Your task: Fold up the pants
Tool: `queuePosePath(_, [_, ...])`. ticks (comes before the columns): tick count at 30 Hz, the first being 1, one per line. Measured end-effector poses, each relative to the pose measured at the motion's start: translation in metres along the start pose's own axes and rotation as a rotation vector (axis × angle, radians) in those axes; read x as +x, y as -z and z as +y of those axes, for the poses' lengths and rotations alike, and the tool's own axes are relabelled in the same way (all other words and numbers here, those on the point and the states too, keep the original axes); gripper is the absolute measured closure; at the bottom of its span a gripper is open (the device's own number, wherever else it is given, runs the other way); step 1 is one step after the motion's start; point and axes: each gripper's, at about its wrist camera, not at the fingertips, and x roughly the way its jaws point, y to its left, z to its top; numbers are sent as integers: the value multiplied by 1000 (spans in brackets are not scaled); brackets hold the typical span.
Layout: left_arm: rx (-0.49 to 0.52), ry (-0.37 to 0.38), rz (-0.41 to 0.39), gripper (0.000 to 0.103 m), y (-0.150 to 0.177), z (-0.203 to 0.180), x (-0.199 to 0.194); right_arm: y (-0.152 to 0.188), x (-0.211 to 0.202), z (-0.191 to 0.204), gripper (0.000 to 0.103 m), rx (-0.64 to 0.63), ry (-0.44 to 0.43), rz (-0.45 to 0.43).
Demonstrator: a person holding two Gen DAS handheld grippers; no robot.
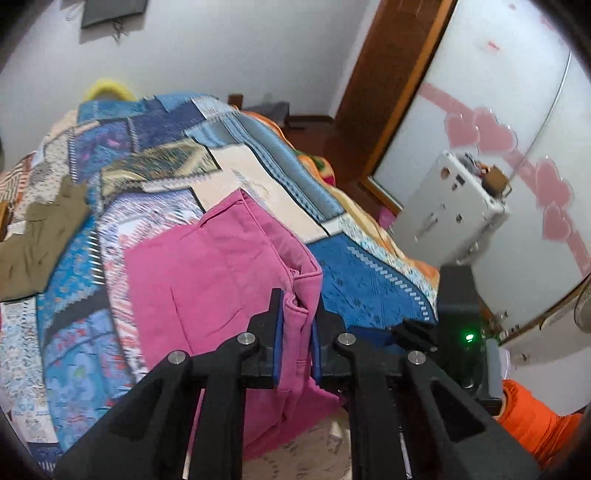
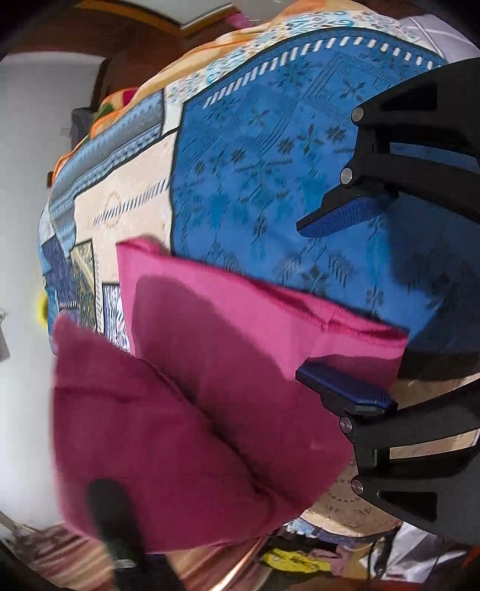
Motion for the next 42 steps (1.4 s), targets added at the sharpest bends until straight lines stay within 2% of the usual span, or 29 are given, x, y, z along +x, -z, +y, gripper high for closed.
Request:
queuePosePath(3, [-1,15,62,91,6,-6,23,3,-3,-6,36,11,19,4])
queuePosePath(6, [-10,40,158,91,12,-6,44,5,-7,-7,35,5,49,0])
queuePosePath(8, [7,40,169,89,12,-8,44,7,-10,-7,36,5,55,-6])
queuePosePath(12, [31,57,119,81,3,-8,19,7,-14,-5,36,-23,64,-15])
queuePosePath(15, [36,38,55,58,-7,-5,-3,2,-20,-3,36,-66,119,-40])
queuePosePath(16, [48,20,18,45,-10,-4,-11,-3,-20,-4,36,-76,142,-52])
queuePosePath(17, [61,2,-11,37,-13,-3,-17,-6,-21,-4,36,-86,162,-62])
queuePosePath(18, [86,-37,-50,34,-17,-2,-24,-9,-23,-4,36,-99,179,-72])
queuePosePath(20, [107,-115,-76,31,-27,6,-25,-18,-28,-3,35,-118,208,-99])
queuePosePath(23, [82,-178,-52,31,-40,31,-16,-29,-36,-4,35,-122,225,-129])
queuePosePath(26, [59,-210,7,30,-52,61,2,-38,-48,-2,35,-103,195,-174])
queuePosePath(28, [65,-251,29,29,-57,77,14,-42,-53,-1,35,-77,134,-190])
queuePosePath(32, [27,-316,101,28,-60,110,53,-41,-38,8,33,-60,38,-153])
queuePosePath(37, [-1,-322,207,28,-48,130,96,-17,14,15,32,-63,78,-36])
queuePosePath(38, [0,-321,220,26,-46,132,104,-12,15,11,25,-34,70,-61])
queuePosePath(39, [2,-324,227,23,-45,135,111,-10,13,7,21,-11,72,-77])
queuePosePath(41, [28,-362,208,1,-45,140,119,-11,12,0,21,15,51,-66])
queuePosePath(42, [60,-376,196,0,-44,141,121,-13,12,-3,21,30,39,-59])
